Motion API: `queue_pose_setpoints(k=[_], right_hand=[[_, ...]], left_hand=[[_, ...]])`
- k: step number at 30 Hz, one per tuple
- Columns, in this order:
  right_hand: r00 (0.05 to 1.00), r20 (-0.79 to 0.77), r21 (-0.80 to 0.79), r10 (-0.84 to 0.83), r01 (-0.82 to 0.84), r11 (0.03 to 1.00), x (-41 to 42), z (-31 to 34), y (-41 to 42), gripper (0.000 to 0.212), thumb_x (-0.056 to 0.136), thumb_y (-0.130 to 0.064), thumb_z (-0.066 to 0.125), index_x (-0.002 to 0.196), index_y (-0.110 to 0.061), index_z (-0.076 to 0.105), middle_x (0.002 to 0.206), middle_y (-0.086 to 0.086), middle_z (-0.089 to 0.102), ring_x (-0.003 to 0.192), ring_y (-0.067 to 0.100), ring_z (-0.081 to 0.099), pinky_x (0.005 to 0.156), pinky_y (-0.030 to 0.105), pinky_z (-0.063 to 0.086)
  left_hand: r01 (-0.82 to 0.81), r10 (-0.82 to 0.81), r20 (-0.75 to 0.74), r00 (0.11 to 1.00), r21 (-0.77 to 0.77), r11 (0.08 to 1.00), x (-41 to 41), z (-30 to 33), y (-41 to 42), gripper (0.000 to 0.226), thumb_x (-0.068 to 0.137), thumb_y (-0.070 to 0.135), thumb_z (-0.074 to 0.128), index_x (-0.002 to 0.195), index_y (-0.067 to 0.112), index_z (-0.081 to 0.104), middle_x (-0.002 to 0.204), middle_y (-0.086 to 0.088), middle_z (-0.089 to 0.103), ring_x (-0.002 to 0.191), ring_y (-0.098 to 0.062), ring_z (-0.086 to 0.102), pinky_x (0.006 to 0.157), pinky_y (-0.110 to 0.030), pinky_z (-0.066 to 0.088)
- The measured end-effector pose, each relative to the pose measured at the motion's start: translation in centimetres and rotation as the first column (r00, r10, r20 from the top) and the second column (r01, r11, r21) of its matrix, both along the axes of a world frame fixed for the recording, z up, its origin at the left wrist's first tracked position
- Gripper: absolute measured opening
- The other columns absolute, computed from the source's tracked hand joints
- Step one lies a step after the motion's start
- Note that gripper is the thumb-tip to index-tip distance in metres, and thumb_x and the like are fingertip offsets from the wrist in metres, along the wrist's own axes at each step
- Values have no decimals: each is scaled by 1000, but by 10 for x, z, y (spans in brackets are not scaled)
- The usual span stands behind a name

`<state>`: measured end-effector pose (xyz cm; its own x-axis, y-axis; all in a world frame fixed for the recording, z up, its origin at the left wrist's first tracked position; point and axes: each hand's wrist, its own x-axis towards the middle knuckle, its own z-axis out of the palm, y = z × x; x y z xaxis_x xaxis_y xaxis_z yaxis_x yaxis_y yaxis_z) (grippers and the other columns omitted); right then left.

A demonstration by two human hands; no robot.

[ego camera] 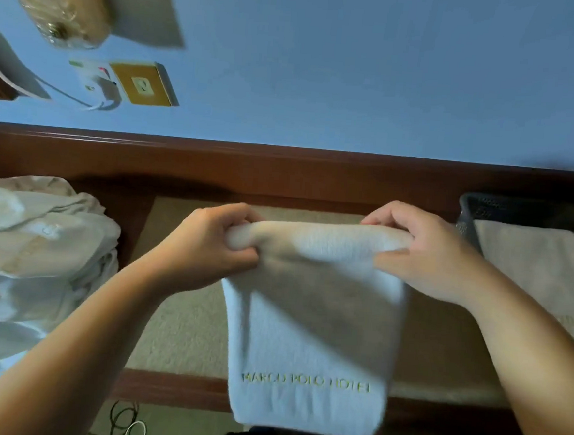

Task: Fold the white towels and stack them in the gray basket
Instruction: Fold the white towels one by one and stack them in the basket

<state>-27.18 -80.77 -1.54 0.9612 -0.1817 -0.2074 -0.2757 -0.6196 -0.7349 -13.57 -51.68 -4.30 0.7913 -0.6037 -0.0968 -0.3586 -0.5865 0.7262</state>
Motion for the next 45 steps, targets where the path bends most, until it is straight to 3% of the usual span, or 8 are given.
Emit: queue_pose_setpoints(k=[7, 14, 17, 22, 26, 32, 40, 45], right_hand=[[981, -192, 94, -22, 41, 995, 25, -84, -16, 29, 81, -18, 73, 103, -35, 67, 102, -11, 67, 95, 9, 63, 71, 32, 49], [972, -76, 111, -221, 229, 967, 64, -148, -33, 37, 80, -10, 71, 99, -41, 69, 101, -19, 70, 92, -5, 63, 75, 21, 46], [953, -33, 147, -302, 303, 942, 87, -173, -43, 40, 85, -14, 71, 119, -37, 69, 119, -14, 69, 106, 4, 64, 78, 17, 47], [886, -260, 188, -383, 436, 880, 97, -231, -42, 74, 96, -26, 71, 159, -32, 34, 159, 5, 45, 142, 22, 46, 112, 45, 46], [823, -433, 135, -366, 461, 877, 63, -262, -6, 63, 101, -21, 63, 157, -13, 34, 141, 8, 58, 122, 27, 59, 98, 37, 50], [746, -446, 22, -496, 563, 826, 25, -287, 26, 33, 107, -37, 50, 122, -8, 49, 100, 3, 62, 79, 16, 62, 57, 30, 46], [735, -464, 31, -493, 570, 821, 45, -291, 16, 32, 108, -40, 43, 122, -11, 42, 106, 9, 60, 85, 23, 64, 61, 34, 49], [656, -520, 62, -548, 668, 741, 50, -288, 19, 38, 108, -47, 41, 123, -12, 38, 113, 7, 58, 88, 24, 62, 71, 37, 53]], left_hand=[[-112, 111, -147, 983, 2, 994, 24, -81, -20, 26, 75, 16, 81, 95, 31, 73, 88, 7, 73, 76, -4, 66, 67, -27, 55], [-334, 300, -276, 913, -85, 939, 63, -139, -52, 29, 68, 31, 81, 96, 28, 74, 91, -5, 75, 78, -14, 69, 76, -46, 61], [-370, 328, -305, 894, -92, 924, 86, -160, -68, 31, 79, 27, 80, 108, 31, 72, 103, 0, 74, 90, -19, 72, 77, -42, 64], [-338, 371, -322, 871, 157, 928, 87, -211, -75, 66, 94, 33, 74, 151, 20, 42, 128, -2, 59, 110, -22, 62, 93, -39, 54], [-292, 417, -422, 805, 329, 898, 46, -258, -52, 63, 94, 47, 68, 144, 17, 42, 128, -10, 64, 108, -31, 66, 93, -49, 58], [-414, 533, -365, 763, 358, 837, -7, -268, -33, 24, 104, 45, 53, 110, 21, 52, 102, 1, 68, 80, -11, 67, 55, -25, 48], [-418, 559, -506, 656, 372, 828, 11, -271, -46, 49, 106, 55, 45, 133, 16, 37, 100, -4, 62, 83, -21, 66, 61, -35, 51], [-339, 488, -489, 723, 364, 867, 4, -265, -52, 74, 104, 69, 23, 144, 11, 45, 115, -7, 63, 100, -26, 63, 82, -41, 50]])
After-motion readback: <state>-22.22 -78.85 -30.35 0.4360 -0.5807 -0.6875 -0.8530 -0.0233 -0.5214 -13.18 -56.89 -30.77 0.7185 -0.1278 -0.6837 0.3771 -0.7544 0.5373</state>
